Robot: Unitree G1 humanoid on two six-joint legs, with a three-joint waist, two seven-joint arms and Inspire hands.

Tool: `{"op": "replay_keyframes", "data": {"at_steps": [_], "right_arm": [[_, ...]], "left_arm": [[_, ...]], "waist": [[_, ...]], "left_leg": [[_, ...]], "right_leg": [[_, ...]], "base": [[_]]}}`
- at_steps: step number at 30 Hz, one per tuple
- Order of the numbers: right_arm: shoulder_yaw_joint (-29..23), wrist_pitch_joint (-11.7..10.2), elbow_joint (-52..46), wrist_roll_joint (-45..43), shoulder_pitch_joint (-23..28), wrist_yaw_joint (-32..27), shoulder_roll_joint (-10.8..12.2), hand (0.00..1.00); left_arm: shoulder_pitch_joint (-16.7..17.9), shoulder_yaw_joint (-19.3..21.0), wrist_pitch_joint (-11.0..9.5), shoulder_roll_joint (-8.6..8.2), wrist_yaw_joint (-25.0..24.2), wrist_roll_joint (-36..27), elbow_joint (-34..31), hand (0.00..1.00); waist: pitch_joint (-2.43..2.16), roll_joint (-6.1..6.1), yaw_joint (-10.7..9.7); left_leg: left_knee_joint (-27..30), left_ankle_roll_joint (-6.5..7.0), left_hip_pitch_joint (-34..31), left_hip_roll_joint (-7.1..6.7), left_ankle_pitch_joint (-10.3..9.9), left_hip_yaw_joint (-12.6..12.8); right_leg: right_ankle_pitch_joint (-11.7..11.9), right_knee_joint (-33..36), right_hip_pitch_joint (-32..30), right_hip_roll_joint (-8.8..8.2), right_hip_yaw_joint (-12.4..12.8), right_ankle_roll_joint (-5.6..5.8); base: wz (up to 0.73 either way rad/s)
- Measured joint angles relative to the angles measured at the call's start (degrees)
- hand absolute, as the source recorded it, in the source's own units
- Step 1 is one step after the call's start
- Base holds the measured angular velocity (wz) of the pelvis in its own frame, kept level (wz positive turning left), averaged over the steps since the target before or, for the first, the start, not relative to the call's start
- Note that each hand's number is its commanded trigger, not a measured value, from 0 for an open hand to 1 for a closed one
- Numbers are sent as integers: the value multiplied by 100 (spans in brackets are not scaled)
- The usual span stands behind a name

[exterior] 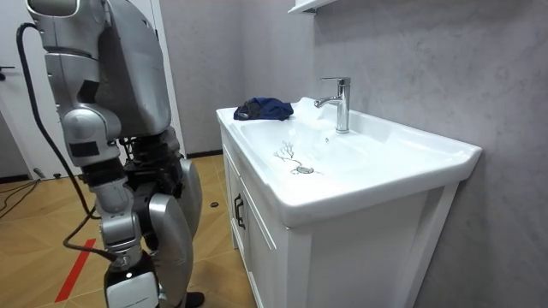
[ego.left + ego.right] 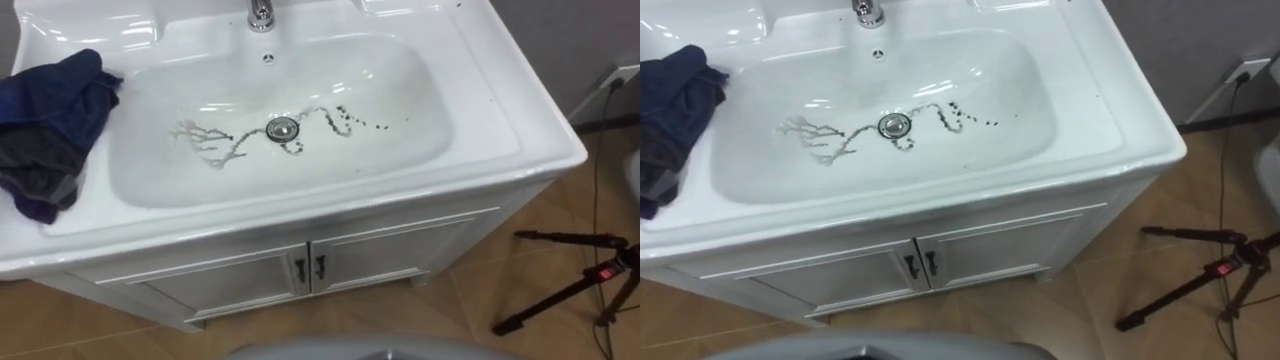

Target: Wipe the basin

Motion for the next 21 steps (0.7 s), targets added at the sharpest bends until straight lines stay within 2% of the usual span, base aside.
{"op": "replay_keyframes", "data": {"at_steps": [1, 2, 6, 8, 10, 11, 14, 15, 17, 19, 21], "right_arm": [[-1, -6, -13, -3, 10, -22, 0, 0], [-5, -30, -16, -22, 10, -55, 0, 0], [-60, -247, -7, -78, -4, -171, -80, 0], [-136, -290, -77, -86, 25, -215, -111, 0], [-131, -335, -122, -66, 110, -249, -157, 0], [-131, -358, -235, -40, 152, -312, -175, 0], [-136, -405, -310, -76, 260, -385, -193, 0], [-138, -442, -313, -76, 286, -422, -204, 0], [-144, -493, -320, -79, 363, -472, -216, 0], [-254, -525, -478, -154, 451, -463, -217, 0], [-365, -630, -715, -314, 611, -465, -213, 0]], "left_arm": [[1, 60, -13, 0, 77, -60, -51, 0], [-14, 303, -39, 1, 233, -172, -206, 0], [-143, 837, -438, 66, 836, -469, -474, 0], [-226, 1113, -494, 104, 1143, -498, -814, 0], [-225, 1142, -683, 195, 1485, -551, -1122, 0], [-246, 1145, -800, 268, 1725, -549, -1318, 0], [-314, 1447, -934, 442, 2297, -678, -1854, 0], [-317, 1533, -1038, 539, 2499, -785, -2089, 0], [-359, 1585, -1205, 705, 2771, -822, -2306, 0], [-442, 1747, -1304, 785, 2986, -825, -2643, 0], [-524, 1768, -1455, 933, 3207, -838, -3059, 0]], "waist": [[-4, 7, 36], [-4, 9, 84], [3, 40, 173], [-5, 52, 249], [10, 29, 315], [-23, 87, 364], [-31, 107, 403], [-34, 119, 405], [-52, 153, 404], [-52, 200, 404], [-51, 255, 383]], "left_leg": [[2, 0, 1, 0, 0, -1], [9, -1, 0, -1, 1, -36], [73, -1, -9, -25, 2, -116], [80, 0, -38, -80, 2, -188], [67, 1, -71, -81, 2, -195], [84, 1, -110, -83, 2, -204], [92, 0, -148, -85, 2, -231], [92, 0, -157, -85, 3, -233], [100, 2, -189, -88, 4, -231], [104, 9, -202, -94, 8, -231], [102, 11, -217, -102, 10, -249]], "right_leg": [[0, -1, 1, 0, 1, 0], [0, -3, 14, -2, -11, -1], [-7, -9, 61, -37, -105, 5], [-25, 10, 31, -52, -129, 13], [-25, 21, 6, -51, -129, 13], [-23, 24, -25, -50, -128, 11], [-22, 14, -47, -43, -141, 8], [-22, 14, -58, -43, -150, 9], [-16, 23, -94, -45, -142, 12], [-12, 30, -131, -52, -141, 16], [-14, 20, -122, -68, -186, 21]], "base": [[4], [8], [11], [12], [3], [0], [4], [0], [0], [0], [0]]}}
